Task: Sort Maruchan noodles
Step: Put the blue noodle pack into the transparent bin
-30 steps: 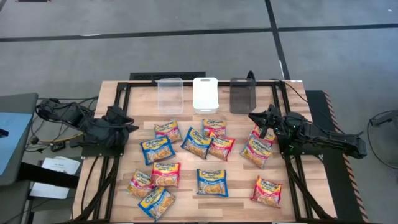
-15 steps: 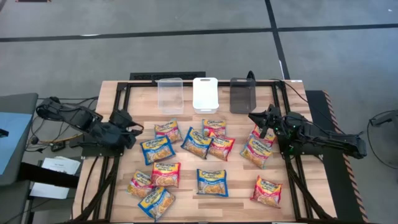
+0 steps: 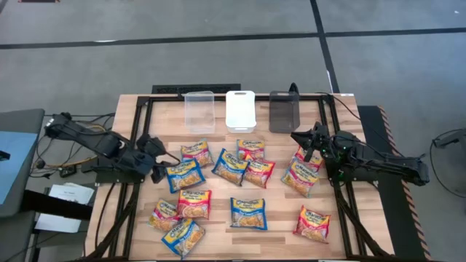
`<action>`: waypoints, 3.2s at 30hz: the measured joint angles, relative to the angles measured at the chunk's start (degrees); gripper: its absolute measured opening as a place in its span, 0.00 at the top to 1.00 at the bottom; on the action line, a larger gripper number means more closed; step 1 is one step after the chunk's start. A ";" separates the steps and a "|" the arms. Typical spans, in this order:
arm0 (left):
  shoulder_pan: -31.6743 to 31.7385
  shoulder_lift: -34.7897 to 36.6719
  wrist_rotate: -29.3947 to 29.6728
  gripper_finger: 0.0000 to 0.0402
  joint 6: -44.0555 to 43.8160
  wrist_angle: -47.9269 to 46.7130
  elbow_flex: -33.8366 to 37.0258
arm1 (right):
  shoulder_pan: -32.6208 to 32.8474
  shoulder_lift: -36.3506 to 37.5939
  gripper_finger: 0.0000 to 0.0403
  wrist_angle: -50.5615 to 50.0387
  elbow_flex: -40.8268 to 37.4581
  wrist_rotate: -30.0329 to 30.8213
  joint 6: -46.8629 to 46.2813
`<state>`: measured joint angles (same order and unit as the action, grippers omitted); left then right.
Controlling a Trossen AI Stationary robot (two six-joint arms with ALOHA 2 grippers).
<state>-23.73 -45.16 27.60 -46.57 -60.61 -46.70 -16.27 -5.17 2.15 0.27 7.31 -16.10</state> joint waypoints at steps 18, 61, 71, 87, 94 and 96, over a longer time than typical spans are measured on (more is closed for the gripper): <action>3.17 -7.94 -5.90 0.42 6.82 5.40 0.00 | 0.01 0.00 0.80 0.00 -0.02 0.01 0.00; 33.97 -12.06 -32.25 0.42 29.82 23.05 16.32 | 0.01 -0.01 0.80 0.00 -0.02 0.00 0.00; 34.07 -18.26 -35.44 0.42 30.10 27.83 17.97 | 0.02 -0.02 0.80 0.00 0.00 0.00 0.00; 34.14 -28.33 -40.22 0.62 29.59 33.17 17.69 | 0.01 0.00 0.80 0.00 0.00 0.00 0.00; 34.10 -28.57 -41.25 0.83 29.62 33.33 17.86 | 0.00 -0.02 0.80 0.00 -0.02 0.02 0.00; 34.05 -28.62 -42.29 0.88 29.62 33.38 17.90 | 0.02 -0.02 0.80 0.00 -0.02 0.02 0.00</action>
<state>10.33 -73.78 -14.69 -16.95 -27.23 -28.80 -16.25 -5.19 2.15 0.25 7.33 -16.10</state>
